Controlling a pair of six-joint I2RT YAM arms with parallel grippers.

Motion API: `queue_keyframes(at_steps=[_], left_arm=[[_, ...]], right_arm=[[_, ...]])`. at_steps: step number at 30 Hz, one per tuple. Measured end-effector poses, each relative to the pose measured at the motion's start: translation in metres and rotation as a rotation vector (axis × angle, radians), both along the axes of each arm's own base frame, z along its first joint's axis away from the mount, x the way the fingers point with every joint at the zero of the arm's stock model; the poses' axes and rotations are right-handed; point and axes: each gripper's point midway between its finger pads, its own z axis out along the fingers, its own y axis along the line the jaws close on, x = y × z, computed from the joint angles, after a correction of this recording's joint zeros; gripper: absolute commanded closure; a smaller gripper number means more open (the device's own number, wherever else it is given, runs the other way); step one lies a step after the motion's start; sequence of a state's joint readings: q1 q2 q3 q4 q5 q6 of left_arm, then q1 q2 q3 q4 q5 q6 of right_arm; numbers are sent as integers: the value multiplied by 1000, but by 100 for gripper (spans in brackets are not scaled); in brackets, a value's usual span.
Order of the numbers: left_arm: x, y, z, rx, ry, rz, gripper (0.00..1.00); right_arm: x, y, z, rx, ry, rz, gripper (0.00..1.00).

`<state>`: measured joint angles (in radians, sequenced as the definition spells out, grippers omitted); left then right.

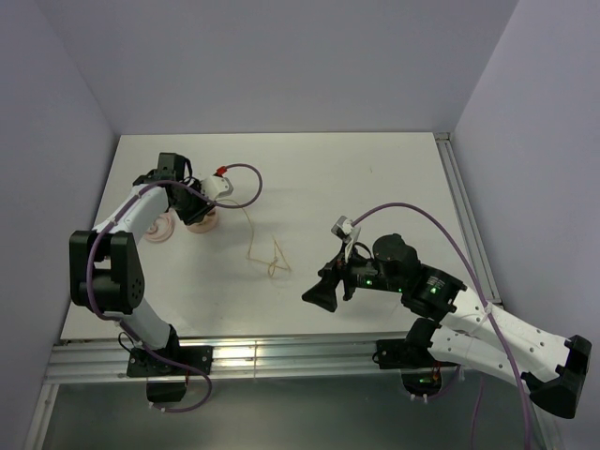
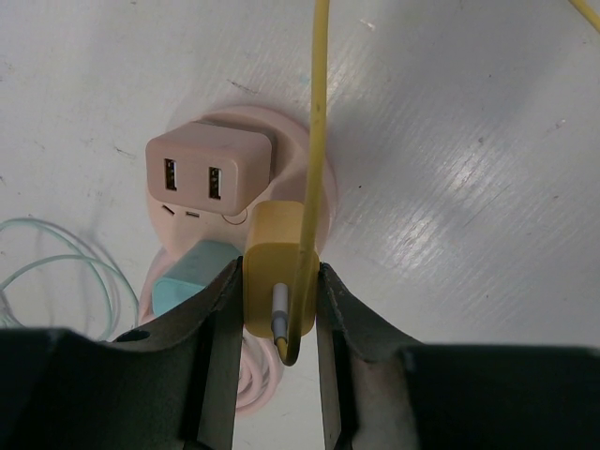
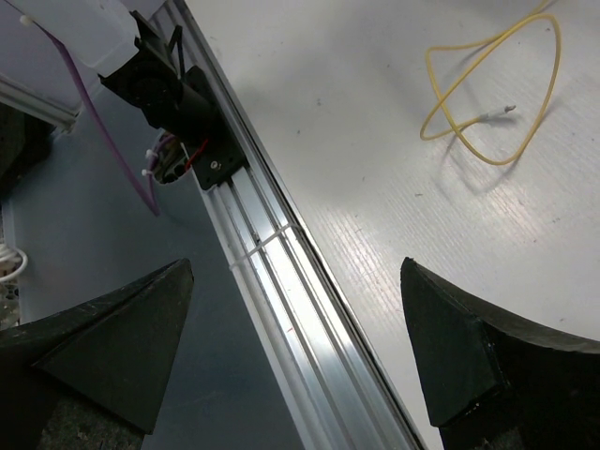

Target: Insert the plug

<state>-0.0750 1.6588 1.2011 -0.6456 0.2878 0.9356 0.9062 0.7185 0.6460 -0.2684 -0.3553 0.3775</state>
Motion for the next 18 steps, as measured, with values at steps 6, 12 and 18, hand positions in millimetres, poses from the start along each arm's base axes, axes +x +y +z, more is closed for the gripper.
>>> queue_keyframes(at_steps=[6,12,18], left_arm=[[1,0,0,1,-4,-8,100],[2,-1,-1,2,-5,-13,100],[5,-2,-5,1,0,-18,100]], right_arm=[[0,0,0,0,0,-1,2],[0,0,0,0,0,-1,2],[1,0,0,0,0,-2,2]])
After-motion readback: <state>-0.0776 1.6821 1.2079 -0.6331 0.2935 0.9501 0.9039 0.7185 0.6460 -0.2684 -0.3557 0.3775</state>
